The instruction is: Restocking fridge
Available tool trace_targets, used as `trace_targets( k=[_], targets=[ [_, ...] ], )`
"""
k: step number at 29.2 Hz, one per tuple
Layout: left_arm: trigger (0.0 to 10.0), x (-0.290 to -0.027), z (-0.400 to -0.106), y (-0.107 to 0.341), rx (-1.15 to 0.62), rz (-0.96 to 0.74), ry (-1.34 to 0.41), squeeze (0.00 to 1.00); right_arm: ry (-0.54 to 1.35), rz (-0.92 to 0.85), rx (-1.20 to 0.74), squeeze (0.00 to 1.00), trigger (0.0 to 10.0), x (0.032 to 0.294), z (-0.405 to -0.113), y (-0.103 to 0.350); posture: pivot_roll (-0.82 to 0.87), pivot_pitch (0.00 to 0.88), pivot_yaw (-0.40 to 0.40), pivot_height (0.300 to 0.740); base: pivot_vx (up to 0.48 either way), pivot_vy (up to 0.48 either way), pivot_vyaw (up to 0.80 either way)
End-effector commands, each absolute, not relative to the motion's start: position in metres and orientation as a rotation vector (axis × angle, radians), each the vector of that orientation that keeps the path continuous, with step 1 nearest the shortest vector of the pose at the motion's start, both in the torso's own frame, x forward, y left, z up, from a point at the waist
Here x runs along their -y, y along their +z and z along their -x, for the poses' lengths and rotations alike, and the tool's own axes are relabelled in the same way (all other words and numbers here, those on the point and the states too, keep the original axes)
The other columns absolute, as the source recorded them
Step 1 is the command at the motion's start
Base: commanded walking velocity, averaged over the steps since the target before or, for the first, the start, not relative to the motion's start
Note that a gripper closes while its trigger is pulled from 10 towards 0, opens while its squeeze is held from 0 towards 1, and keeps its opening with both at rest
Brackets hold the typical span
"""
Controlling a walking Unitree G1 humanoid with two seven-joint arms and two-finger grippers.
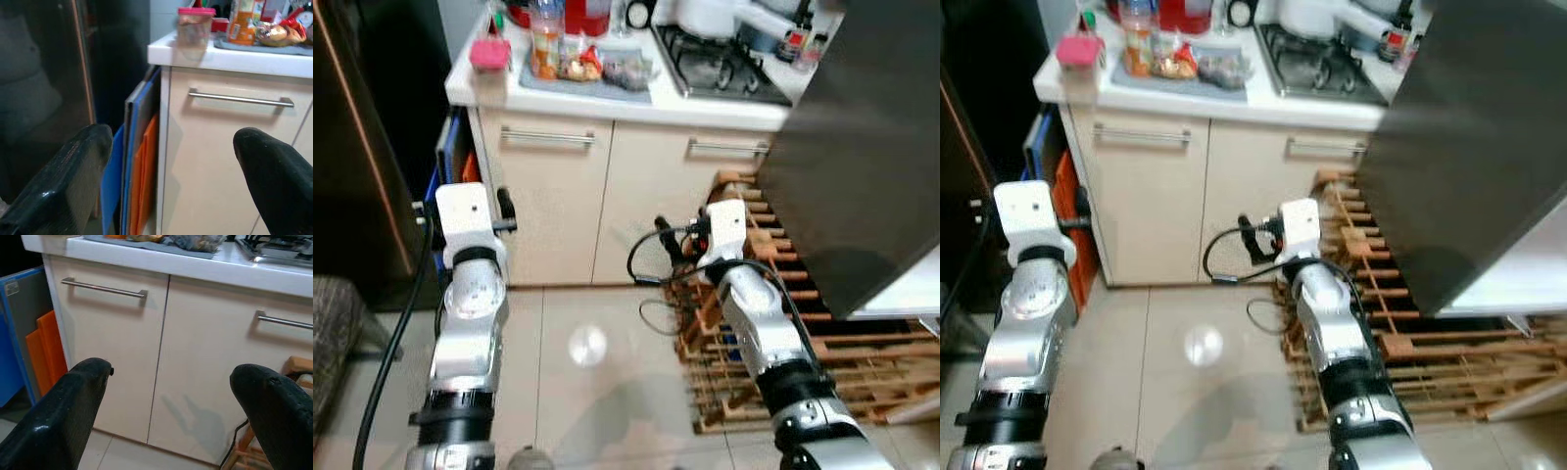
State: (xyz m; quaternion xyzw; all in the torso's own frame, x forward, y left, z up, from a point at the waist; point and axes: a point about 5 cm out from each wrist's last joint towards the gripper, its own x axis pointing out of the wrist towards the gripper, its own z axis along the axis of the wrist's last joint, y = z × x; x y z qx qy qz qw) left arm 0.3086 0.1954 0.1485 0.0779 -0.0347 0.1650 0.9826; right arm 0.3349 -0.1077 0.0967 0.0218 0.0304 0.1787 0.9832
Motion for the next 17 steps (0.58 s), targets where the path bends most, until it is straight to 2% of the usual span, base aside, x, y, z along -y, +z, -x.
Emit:
trace_targets(
  k=[1,6,11,16,17],
  targets=[
    [10.0,-0.191,-0.310,0.162,0.129,-0.171,0.313,0.00,0.335,-0.049,-0.036,0.00,10.0,0.113,-0.340,0.104,0.13,0.000,-0.117,0.740,0.454,0.000,0.00],
    [10.0,-0.194,-0.312,0.165,0.132,-0.171,0.312,0.00,0.302,-0.070,-0.032,0.00,10.0,0.117,-0.339,0.102,0.12,0.000,-0.107,0.740,0.475,0.000,0.00],
    [10.0,-0.195,-0.314,0.168,0.101,-0.214,0.275,0.00,0.173,-0.140,-0.046,0.00,10.0,0.136,-0.337,0.096,0.13,0.000,-0.067,0.740,0.480,0.000,0.00],
    [10.0,-0.195,-0.315,0.173,0.106,-0.244,0.252,0.00,0.165,-0.124,-0.030,0.00,10.0,0.134,-0.338,0.096,0.13,0.000,-0.033,0.740,0.480,0.000,0.00],
    [10.0,-0.194,-0.316,0.174,0.106,-0.248,0.250,0.00,0.162,-0.124,-0.025,0.00,10.0,0.134,-0.338,0.097,0.13,0.000,-0.032,0.740,0.000,0.000,0.00]
  ],
)
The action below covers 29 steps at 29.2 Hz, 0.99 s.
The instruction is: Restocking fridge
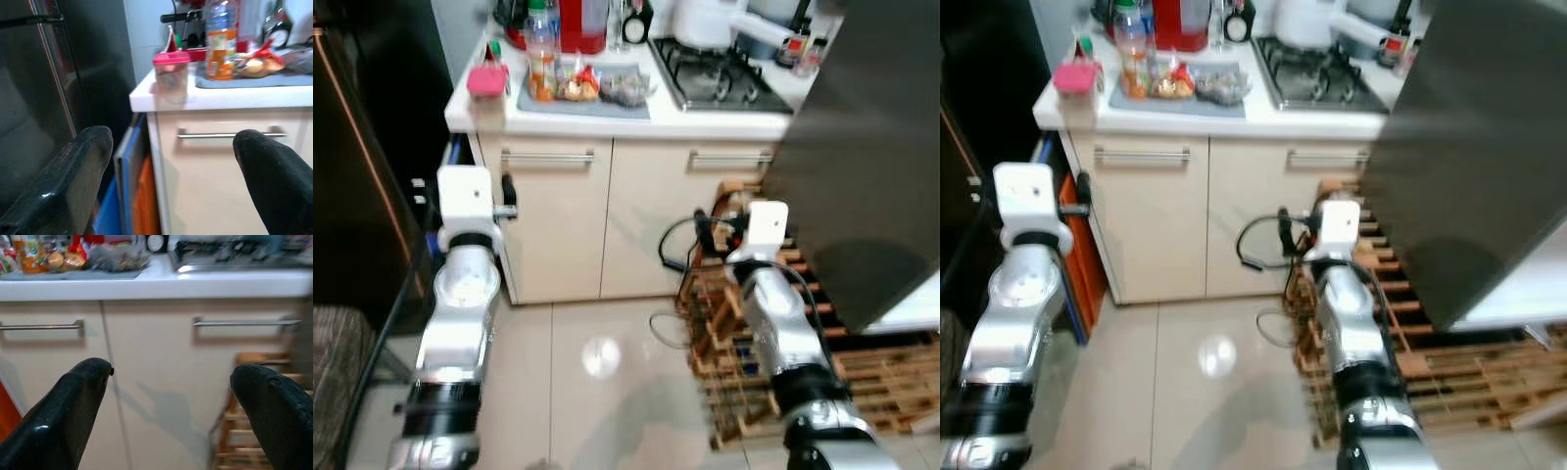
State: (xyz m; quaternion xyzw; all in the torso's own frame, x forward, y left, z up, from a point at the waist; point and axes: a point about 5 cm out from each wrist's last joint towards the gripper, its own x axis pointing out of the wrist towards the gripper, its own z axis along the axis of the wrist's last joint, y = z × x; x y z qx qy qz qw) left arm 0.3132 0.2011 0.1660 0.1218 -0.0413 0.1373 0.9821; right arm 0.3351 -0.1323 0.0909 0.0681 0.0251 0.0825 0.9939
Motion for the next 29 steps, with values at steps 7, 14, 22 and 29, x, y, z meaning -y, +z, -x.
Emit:
trace_targets(
  k=[7,14,22,29],
  targets=[
    [10.0,-0.1895,-0.3208,0.1732,0.093,-0.244,0.262,0.00,0.188,-0.130,-0.015,0.00,10.0,0.1329,-0.3436,0.1025,0.12,0.000,-0.044,0.740,0.000,0.000,0.00],
    [10.0,-0.1973,-0.3184,0.1769,0.102,-0.247,0.283,0.00,0.186,-0.146,-0.017,0.00,10.0,0.1313,-0.3475,0.1034,0.13,0.000,-0.054,0.740,0.000,0.395,0.32],
    [10.0,-0.1941,-0.3181,0.1779,0.109,-0.252,0.285,0.00,0.193,-0.141,-0.015,0.00,10.0,0.1321,-0.3489,0.1037,0.13,0.000,-0.062,0.740,0.000,0.480,0.00],
    [10.0,-0.1909,-0.3191,0.1760,0.105,-0.266,0.286,0.00,0.193,-0.120,-0.016,0.00,10.0,0.1321,-0.3491,0.1032,0.12,0.000,-0.060,0.740,0.000,0.137,-0.23]
  ],
)
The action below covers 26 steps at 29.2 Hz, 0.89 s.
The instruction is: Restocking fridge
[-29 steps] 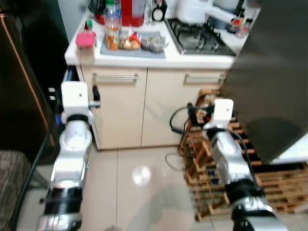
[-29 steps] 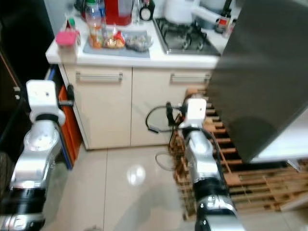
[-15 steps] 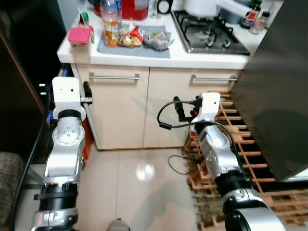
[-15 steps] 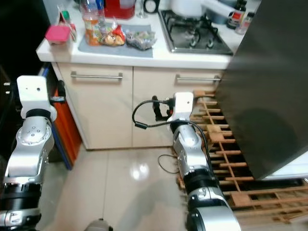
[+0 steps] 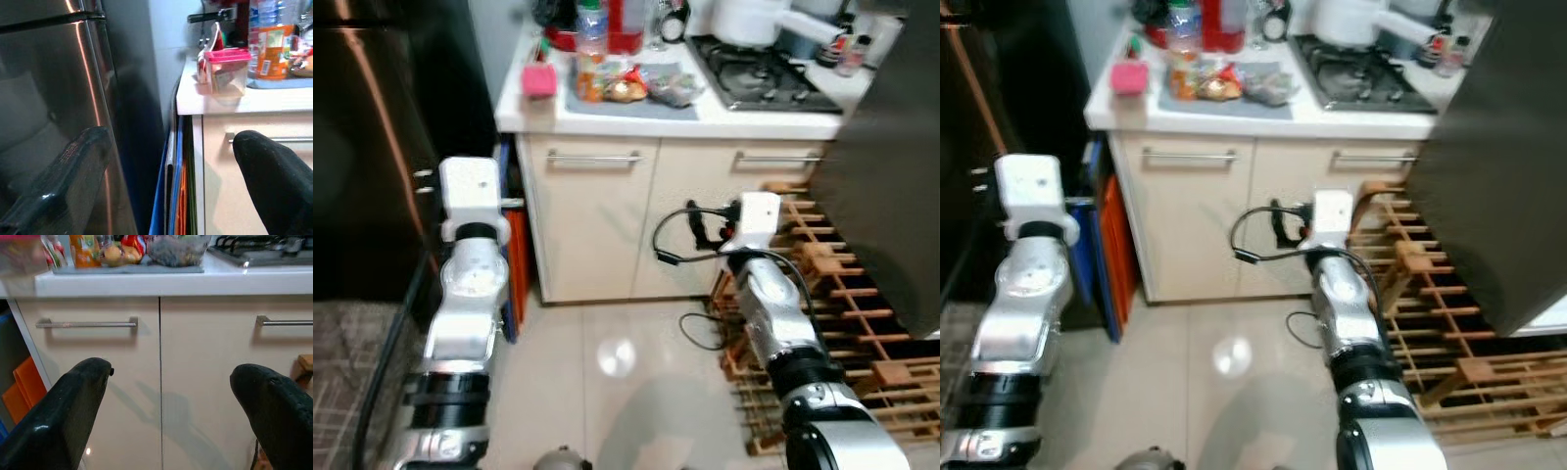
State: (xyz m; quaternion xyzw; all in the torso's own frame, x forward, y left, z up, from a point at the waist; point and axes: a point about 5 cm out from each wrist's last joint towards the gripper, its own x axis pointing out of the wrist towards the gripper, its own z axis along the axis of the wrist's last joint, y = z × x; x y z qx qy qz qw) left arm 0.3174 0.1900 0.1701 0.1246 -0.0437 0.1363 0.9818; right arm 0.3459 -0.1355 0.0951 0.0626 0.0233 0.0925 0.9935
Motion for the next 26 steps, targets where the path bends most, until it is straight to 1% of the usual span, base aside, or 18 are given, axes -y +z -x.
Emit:
trace_targets(
  k=[1,5,12,17,26],
  targets=[
    [10.0,-0.190,-0.319,0.175,0.102,-0.264,0.284,0.00,0.191,-0.116,-0.010,0.00,10.0,0.133,-0.349,0.104,0.12,0.000,-0.060,0.740,0.000,0.000,-0.80],
    [10.0,-0.186,-0.320,0.174,0.107,-0.256,0.268,0.00,0.201,-0.085,0.016,0.00,10.0,0.134,-0.349,0.108,0.11,0.000,-0.065,0.740,0.000,0.000,-0.12],
    [10.0,-0.174,-0.321,0.176,0.150,-0.193,0.218,0.00,0.227,-0.064,0.022,0.00,10.0,0.133,-0.349,0.109,0.10,0.000,-0.086,0.740,0.000,0.000,0.00],
    [10.0,-0.169,-0.323,0.176,0.152,-0.156,0.209,0.00,0.237,-0.058,0.019,0.00,10.0,0.131,-0.348,0.110,0.10,0.000,-0.088,0.740,0.466,0.000,0.00],
    [10.0,-0.167,-0.324,0.180,0.179,-0.164,0.180,0.00,0.232,-0.070,0.017,0.00,10.0,0.128,-0.347,0.108,0.10,0.000,-0.075,0.740,0.480,0.000,0.00]
  ],
)
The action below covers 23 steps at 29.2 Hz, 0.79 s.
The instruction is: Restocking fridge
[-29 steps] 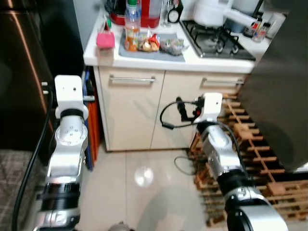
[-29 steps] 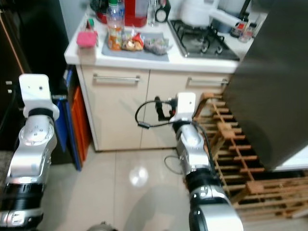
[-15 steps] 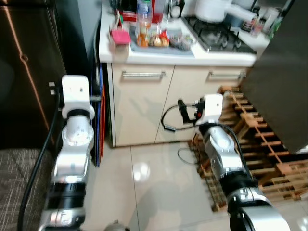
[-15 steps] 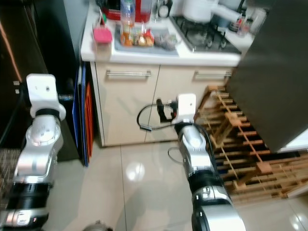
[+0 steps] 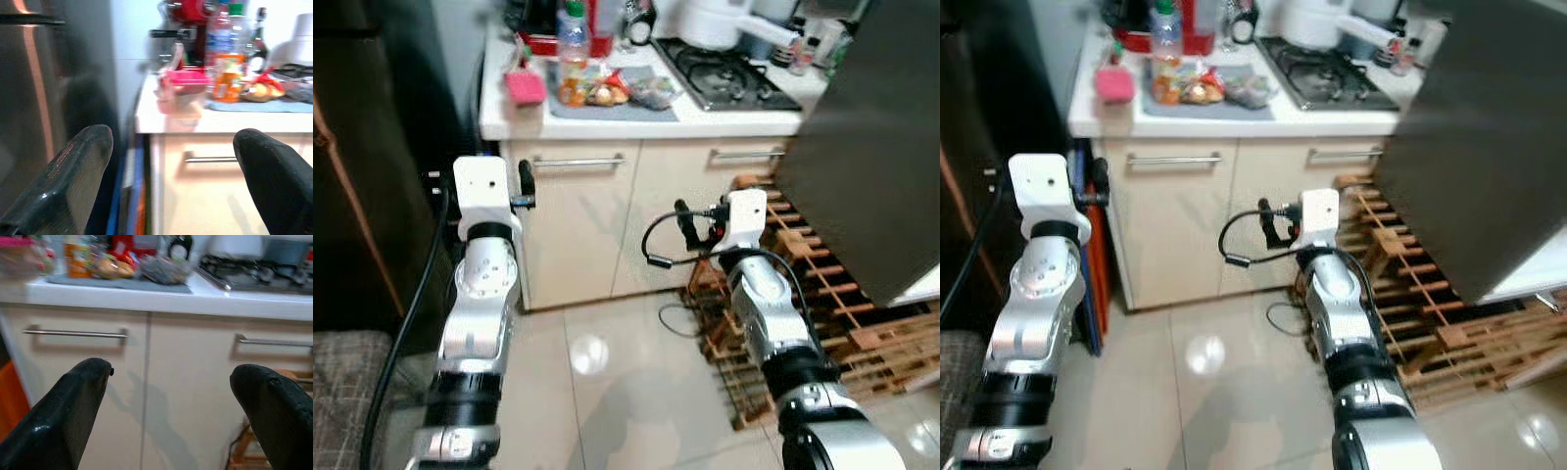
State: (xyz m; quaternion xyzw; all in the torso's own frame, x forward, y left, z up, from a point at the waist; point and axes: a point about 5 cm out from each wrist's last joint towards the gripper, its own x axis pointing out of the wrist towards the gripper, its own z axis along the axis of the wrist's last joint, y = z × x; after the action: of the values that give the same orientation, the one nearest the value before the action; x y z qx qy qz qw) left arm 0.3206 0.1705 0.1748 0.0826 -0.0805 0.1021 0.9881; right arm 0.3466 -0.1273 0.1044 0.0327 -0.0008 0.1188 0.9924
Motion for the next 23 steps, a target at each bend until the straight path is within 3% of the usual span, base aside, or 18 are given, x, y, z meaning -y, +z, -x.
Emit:
trace_targets(
  k=[1,11,20,23],
  targets=[
    [10.0,-0.167,-0.324,0.182,0.189,-0.168,0.179,0.00,0.230,-0.072,0.014,0.00,10.0,0.128,-0.346,0.107,0.10,0.000,-0.074,0.740,0.480,0.000,0.00],
    [10.0,-0.164,-0.322,0.208,0.310,-0.184,0.198,0.00,0.228,-0.071,0.008,0.00,10.0,0.129,-0.344,0.104,0.09,0.000,-0.070,0.740,0.480,0.000,0.00],
    [10.0,-0.165,-0.318,0.258,0.476,-0.158,0.239,0.00,0.181,-0.072,0.073,0.00,10.0,0.132,-0.343,0.112,0.08,0.000,-0.073,0.740,0.480,0.000,0.00],
    [10.0,-0.163,-0.318,0.295,0.589,-0.152,0.207,0.00,0.154,-0.081,0.105,0.00,10.0,0.137,-0.343,0.121,0.08,0.000,-0.070,0.740,0.464,0.000,0.00]
  ],
)
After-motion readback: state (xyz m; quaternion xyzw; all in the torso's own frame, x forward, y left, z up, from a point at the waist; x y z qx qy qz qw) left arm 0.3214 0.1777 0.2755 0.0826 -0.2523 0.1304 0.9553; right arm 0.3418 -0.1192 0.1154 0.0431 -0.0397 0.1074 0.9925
